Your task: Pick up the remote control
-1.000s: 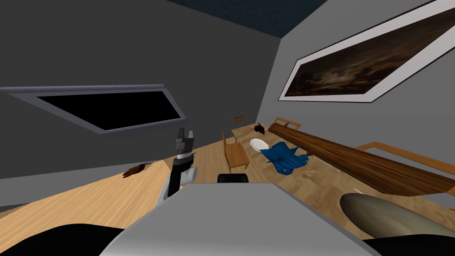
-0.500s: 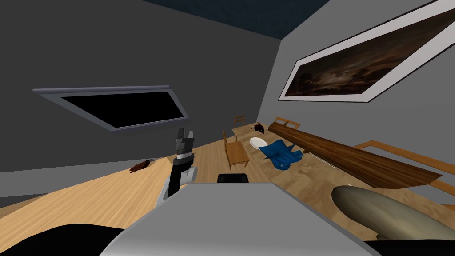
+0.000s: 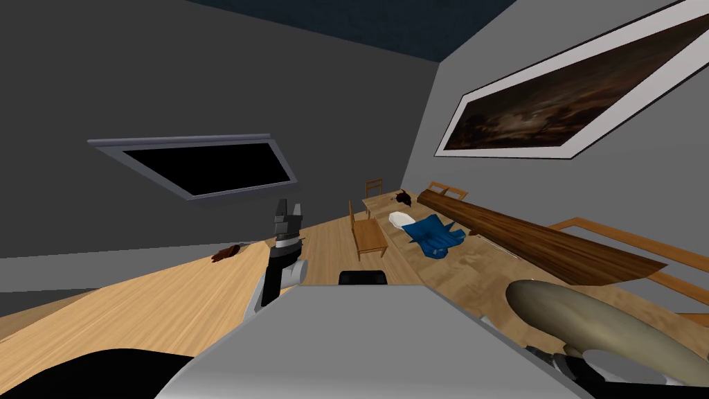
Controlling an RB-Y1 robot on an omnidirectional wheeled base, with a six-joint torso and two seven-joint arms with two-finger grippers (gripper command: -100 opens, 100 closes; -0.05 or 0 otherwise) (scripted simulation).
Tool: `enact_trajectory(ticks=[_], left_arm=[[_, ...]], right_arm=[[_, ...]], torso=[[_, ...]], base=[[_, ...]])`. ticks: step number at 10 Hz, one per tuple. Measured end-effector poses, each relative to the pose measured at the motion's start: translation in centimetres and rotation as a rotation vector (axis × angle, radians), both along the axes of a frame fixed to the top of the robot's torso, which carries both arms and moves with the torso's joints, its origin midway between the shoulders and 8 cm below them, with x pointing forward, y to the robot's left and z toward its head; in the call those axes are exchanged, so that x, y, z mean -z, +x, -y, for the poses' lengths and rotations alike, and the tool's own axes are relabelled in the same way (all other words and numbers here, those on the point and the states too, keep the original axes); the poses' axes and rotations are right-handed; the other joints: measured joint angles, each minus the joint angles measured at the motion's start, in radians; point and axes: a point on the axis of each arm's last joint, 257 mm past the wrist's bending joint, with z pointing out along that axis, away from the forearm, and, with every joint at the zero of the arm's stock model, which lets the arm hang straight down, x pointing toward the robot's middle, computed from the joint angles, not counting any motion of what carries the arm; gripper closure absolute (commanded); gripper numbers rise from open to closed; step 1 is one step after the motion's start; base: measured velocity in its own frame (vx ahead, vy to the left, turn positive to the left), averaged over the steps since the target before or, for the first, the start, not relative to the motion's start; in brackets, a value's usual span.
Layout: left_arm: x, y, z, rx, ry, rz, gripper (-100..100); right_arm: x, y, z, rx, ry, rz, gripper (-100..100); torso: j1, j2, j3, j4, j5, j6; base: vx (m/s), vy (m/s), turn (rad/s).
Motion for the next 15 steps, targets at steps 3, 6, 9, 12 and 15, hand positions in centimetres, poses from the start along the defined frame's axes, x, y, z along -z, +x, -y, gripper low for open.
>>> enact_trajectory(ticks=[3, 6, 9, 12, 15], left_arm=[[0.0, 0.0, 0.0, 0.000, 0.000, 0.000, 0], [0.0, 0.0, 0.0, 0.000, 0.000, 0.000, 0], [0.0, 0.0, 0.0, 0.000, 0.000, 0.000, 0], [0.0, 0.0, 0.0, 0.000, 0.000, 0.000, 0], [0.0, 0.0, 0.0, 0.000, 0.000, 0.000, 0]], right_arm=[[0.2, 1.9, -0.1, 0.013, -0.004, 0.000, -100], [0.3, 3.5, -0.1, 0.026, -0.010, 0.002, -100], [0.2, 4.8, 0.0, 0.034, -0.017, 0.004, 100], [0.2, 4.9, 0.0, 0.034, -0.018, 0.004, 100], [0.2, 4.9, 0.0, 0.034, -0.018, 0.004, 100]], torso=[[0.000, -0.001, 0.000, 0.000, 0.000, 0.000], [0.000, -0.003, -0.002, -0.001, 0.000, 0.000], [0.000, -0.004, -0.002, -0.001, 0.000, 0.001], [0.000, -0.006, -0.004, -0.001, 0.000, 0.000], [0.000, -0.006, -0.004, -0.002, 0.000, 0.001]], base=[[-0.094, -0.001, 0.036], [-0.061, -0.004, 0.020], [-0.032, -0.003, 0.013], [0.000, 0.000, 0.000], [0.024, 0.003, -0.012]])
